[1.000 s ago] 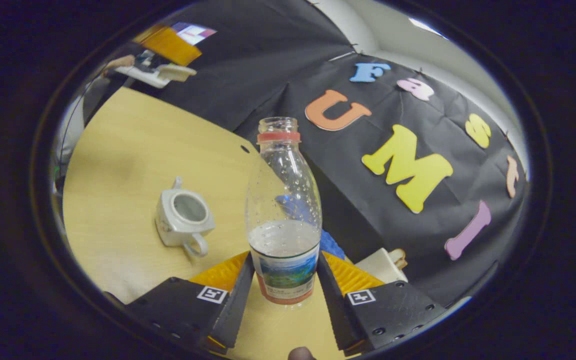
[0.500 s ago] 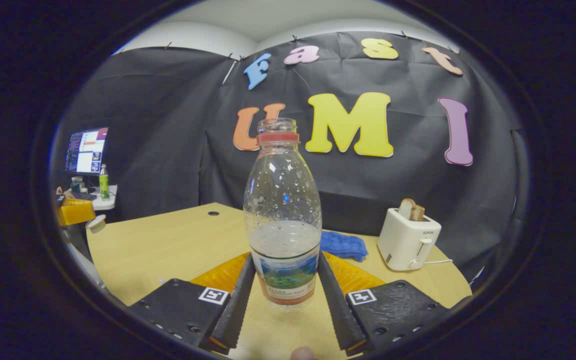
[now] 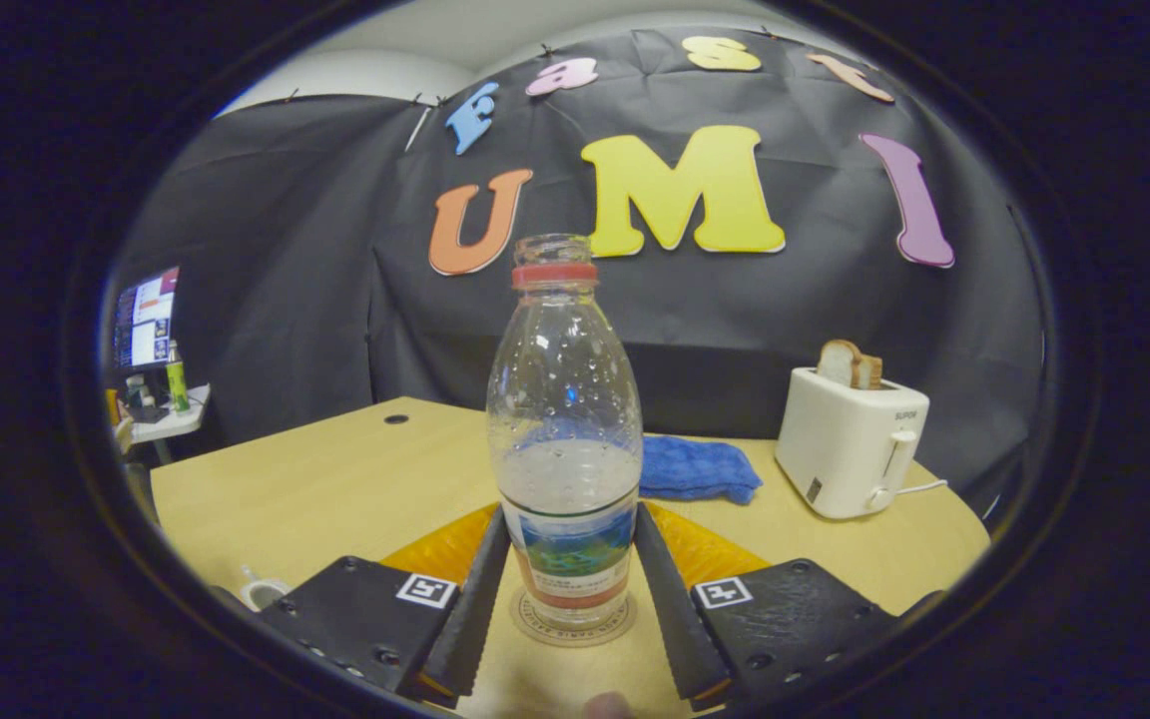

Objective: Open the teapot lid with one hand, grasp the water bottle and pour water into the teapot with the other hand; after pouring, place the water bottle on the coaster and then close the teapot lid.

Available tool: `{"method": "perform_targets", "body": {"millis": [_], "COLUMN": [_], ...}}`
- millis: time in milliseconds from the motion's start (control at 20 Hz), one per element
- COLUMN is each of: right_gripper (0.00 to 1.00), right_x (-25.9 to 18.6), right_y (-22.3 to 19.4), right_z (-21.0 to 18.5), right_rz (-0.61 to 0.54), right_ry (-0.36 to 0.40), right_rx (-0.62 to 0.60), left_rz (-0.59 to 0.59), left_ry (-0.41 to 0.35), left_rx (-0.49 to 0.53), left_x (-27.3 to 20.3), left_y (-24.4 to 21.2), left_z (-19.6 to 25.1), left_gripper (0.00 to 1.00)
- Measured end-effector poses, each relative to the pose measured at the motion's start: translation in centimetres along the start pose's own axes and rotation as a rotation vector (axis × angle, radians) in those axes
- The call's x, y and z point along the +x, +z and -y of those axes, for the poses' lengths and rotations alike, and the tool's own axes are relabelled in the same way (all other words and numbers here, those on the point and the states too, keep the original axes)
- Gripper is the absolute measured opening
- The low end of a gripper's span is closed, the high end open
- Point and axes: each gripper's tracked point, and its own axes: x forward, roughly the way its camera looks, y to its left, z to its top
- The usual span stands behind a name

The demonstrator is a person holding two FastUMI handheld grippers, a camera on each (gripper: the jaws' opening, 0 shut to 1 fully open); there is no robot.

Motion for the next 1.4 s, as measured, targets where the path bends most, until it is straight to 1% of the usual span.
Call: {"method": "perform_targets", "body": {"millis": [250, 350, 450, 800, 900, 950, 1000, 1100, 1200, 1300, 1400], "right_gripper": [0.72, 0.72, 0.72, 0.76, 0.83, 0.91, 0.94, 0.97, 0.95, 0.96, 0.96], "right_x": [1.0, 1.4, 1.5, 1.6, 1.4, 1.1, 0.5, -1.1, -3.6, -6.4, -9.3], "right_y": [-1.0, -1.5, -1.9, -2.0, -2.0, -1.9, -1.9, -1.4, -0.7, 0.2, 0.9], "right_z": [0.2, 0.2, 0.5, 0.8, 0.7, 0.6, 0.4, 0.1, 0.2, 0.9, 2.0], "right_rz": [-0.001, -0.011, -0.018, -0.014, -0.018, -0.018, -0.017, -0.006, 0.009, 0.042, 0.076], "right_ry": [-0.012, -0.007, -0.021, -0.032, -0.031, -0.03, -0.025, -0.009, -0.003, -0.023, -0.073], "right_rx": [-0.002, 0.018, 0.018, 0.029, 0.033, 0.035, 0.04, 0.064, 0.083, 0.08, 0.045], "left_rz": [-0.004, -0.003, -0.005, -0.01, -0.01, -0.009, -0.01, -0.007, 0.009, 0.04, 0.052], "left_ry": [-0.006, -0.007, -0.008, -0.009, -0.009, -0.011, -0.011, -0.01, -0.021, -0.062, -0.107], "left_rx": [-0.007, -0.008, -0.008, -0.006, -0.007, -0.006, -0.004, -0.003, -0.014, -0.035, -0.039], "left_x": [-0.1, -0.1, -0.1, -0.1, -0.1, -0.1, -0.1, 0.1, 0.0, 0.3, 0.9], "left_y": [-0.1, 0.0, 0.0, -0.1, -0.1, -0.1, -0.1, 0.0, 0.5, 1.2, 1.4], "left_z": [-0.1, -0.1, -0.1, 0.0, 0.0, 0.2, 0.1, 0.4, 1.6, 4.1, 6.5], "left_gripper": [0.03, 0.03, 0.03, 0.03, 0.03, 0.03, 0.03, 0.03, 0.03, 0.03, 0.03]}}
